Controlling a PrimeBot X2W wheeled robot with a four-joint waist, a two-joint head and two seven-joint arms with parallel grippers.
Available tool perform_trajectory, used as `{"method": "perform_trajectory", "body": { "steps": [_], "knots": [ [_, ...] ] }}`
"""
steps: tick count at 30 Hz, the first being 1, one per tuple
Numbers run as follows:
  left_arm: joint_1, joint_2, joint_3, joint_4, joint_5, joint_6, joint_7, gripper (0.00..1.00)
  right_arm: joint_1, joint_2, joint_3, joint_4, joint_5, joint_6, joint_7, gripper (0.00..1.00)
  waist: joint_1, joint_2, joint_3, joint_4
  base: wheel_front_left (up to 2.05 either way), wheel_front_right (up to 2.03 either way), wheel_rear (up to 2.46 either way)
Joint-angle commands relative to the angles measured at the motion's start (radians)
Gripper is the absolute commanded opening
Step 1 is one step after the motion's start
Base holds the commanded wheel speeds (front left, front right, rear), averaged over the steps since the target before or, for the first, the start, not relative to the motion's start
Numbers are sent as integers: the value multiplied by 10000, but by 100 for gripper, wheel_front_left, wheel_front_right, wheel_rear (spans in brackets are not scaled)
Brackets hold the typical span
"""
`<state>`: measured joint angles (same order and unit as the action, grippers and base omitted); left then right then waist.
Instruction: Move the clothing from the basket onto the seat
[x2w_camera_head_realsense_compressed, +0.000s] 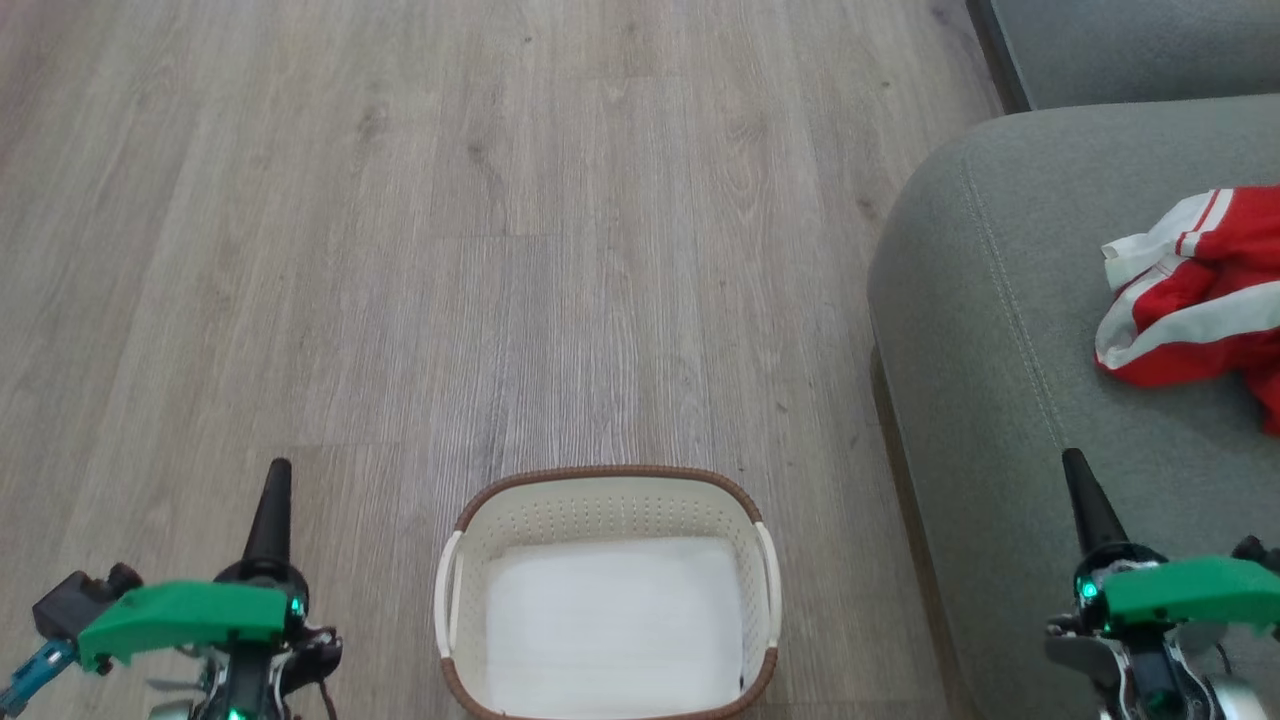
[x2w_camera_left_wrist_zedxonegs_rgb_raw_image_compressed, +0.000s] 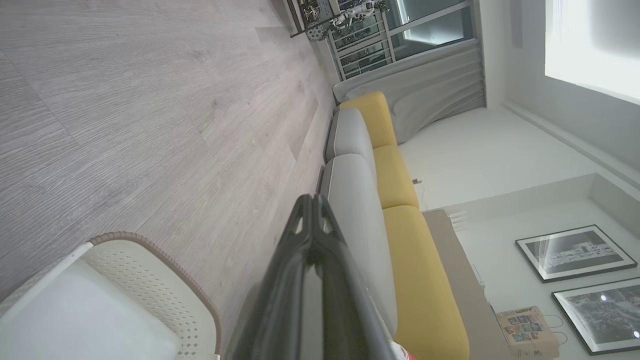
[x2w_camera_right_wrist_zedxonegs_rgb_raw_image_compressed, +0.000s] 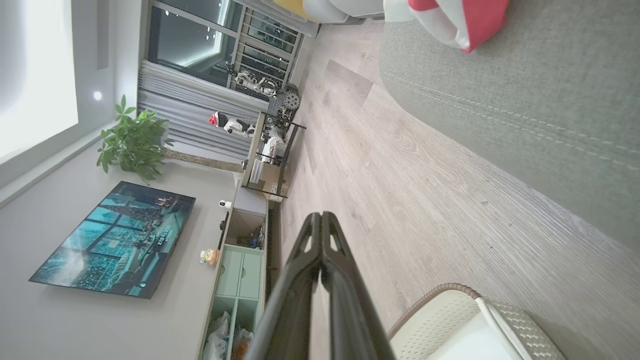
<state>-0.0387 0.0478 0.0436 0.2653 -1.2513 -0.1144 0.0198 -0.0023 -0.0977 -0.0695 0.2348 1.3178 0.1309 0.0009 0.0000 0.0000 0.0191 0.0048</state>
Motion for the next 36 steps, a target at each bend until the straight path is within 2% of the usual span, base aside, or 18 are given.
{"method": "perform_trajectory", "body": {
  "steps": [1, 31, 36],
  "knots": [
    [-498, 39, 319, -268, -280, -64, 106, 0, -602, -6, 63, -279, 257, -1, 97, 0, 0, 0, -7, -2, 0, 0, 0],
    [-696, 24, 706, -197, -3570, -163, 937, 0, -1039, 324, -237, 89, 3079, -2, 958, 0, 0, 0, -160, -48, 0, 0, 0],
    [-696, 24, 705, -197, -3571, -163, 937, 0, -1040, 334, -251, 90, 3068, -2, 969, 0, 0, 0, -160, -48, 0, 0, 0]
  ]
}}
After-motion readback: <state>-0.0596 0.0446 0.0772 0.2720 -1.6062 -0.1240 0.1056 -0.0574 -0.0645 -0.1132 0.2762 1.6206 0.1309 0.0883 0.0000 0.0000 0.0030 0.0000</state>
